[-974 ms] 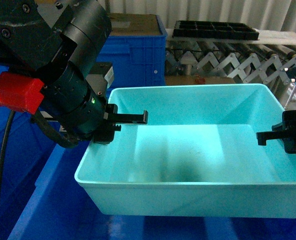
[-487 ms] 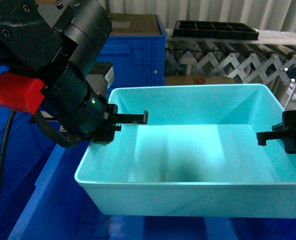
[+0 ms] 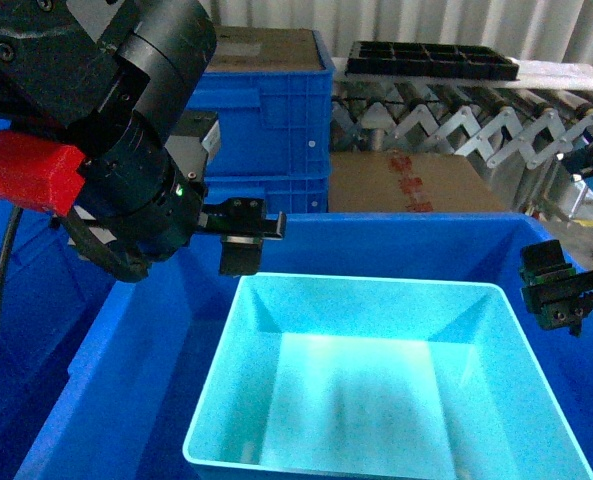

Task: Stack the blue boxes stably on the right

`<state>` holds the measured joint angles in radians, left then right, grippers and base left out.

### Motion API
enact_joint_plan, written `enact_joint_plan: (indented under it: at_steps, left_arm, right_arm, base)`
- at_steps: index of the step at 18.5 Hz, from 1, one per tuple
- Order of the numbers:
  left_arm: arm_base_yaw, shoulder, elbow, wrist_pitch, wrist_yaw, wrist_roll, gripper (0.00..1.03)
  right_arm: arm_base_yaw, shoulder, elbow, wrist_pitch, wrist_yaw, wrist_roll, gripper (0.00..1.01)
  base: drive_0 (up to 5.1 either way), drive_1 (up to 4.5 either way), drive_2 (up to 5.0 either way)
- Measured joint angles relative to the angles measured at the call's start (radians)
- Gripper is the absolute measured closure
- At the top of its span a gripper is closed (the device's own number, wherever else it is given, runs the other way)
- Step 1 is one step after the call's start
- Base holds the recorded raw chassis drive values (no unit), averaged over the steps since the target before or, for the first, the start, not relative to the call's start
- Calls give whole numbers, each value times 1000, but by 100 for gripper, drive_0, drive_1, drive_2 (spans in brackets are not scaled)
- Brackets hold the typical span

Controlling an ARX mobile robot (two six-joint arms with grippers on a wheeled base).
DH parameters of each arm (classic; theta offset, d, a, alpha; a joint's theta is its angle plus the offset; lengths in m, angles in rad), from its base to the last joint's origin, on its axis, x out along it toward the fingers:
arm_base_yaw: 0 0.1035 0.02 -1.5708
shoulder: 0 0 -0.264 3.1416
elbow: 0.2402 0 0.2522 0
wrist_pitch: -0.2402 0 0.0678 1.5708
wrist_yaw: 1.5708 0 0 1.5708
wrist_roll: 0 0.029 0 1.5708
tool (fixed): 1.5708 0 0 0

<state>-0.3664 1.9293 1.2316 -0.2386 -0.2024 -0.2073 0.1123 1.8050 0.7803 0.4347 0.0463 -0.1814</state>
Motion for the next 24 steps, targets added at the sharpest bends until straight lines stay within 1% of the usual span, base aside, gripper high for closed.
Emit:
enact_joint_plan:
  at_steps: [1,2,3,5,6,7,8,10,12,14,15,16,17,18,19,20,22,23,24]
  left_arm:
    - [0,0,0,0,0,0,15]
    - [0,0,0,0,0,3,3]
    - [2,0,-1,18,-6,3,5]
    - [12,-8,-2,43,-19,7,5]
    - [22,-25,-3,50,-18,7,5]
    - [34,-43,-3,56,-10,6,5]
    - [62,-81,-3,53,16,2,5]
    - [117,-177,-13,56,70,-3,5]
    - [185,-342,-85,21,101,-2,5]
    - [235,-531,-171,-40,98,6,5]
    - [253,-639,-214,-99,80,6,5]
    - [282,-765,-253,-191,59,-13,5]
    - [292,-881,-275,-286,36,-56,5]
    - [289,-956,-277,-349,10,-111,5]
    - [272,-995,-277,-352,-7,-141,5]
    - [271,-1002,-281,-312,10,-178,5]
    - [271,-999,-285,-321,19,-209,5]
    - [272,-987,-287,-322,19,-217,5]
    - [277,-974,-292,-322,18,-225,5]
  right_arm:
    - [0,0,0,0,0,0,1]
    - [0,0,0,0,0,-1,4]
    - [0,0,0,-8,-7,-1,3]
    - [-3,-2,8,21,-11,-3,3]
    - [-11,-8,24,28,-26,0,3]
    - [-18,-23,36,27,-36,4,3]
    - [-33,-56,56,20,-56,11,3]
    - [-66,-141,87,2,-101,32,3]
    - [-105,-262,81,-8,-156,34,3]
    - [-161,-442,32,-101,-225,38,3]
    - [-200,-548,14,-181,-253,40,3]
    - [-253,-679,3,-290,-274,42,3]
    - [-323,-804,19,-444,-317,58,3]
    - [-379,-880,51,-540,-332,91,3]
    - [-387,-910,58,-499,-311,104,3]
    - [-387,-917,71,-493,-312,108,3]
    - [-374,-907,75,-501,-322,114,3]
    - [-375,-893,74,-503,-319,114,3]
    - [-375,-888,64,-487,-315,122,4]
  base:
    - [0,0,0]
    - [0,0,0]
    - [0,0,0]
    - [0,0,0]
    - [0,0,0]
    - [0,0,0]
    - [0,0,0]
    - [0,0,0]
    - [0,0,0]
    - [0,0,0]
    - [0,0,0]
    - [0,0,0]
    - [0,0,0]
    - [0,0,0]
    - [0,0,0]
    - [0,0,0]
    - [0,0,0]
    - [0,0,0]
    - [0,0,0]
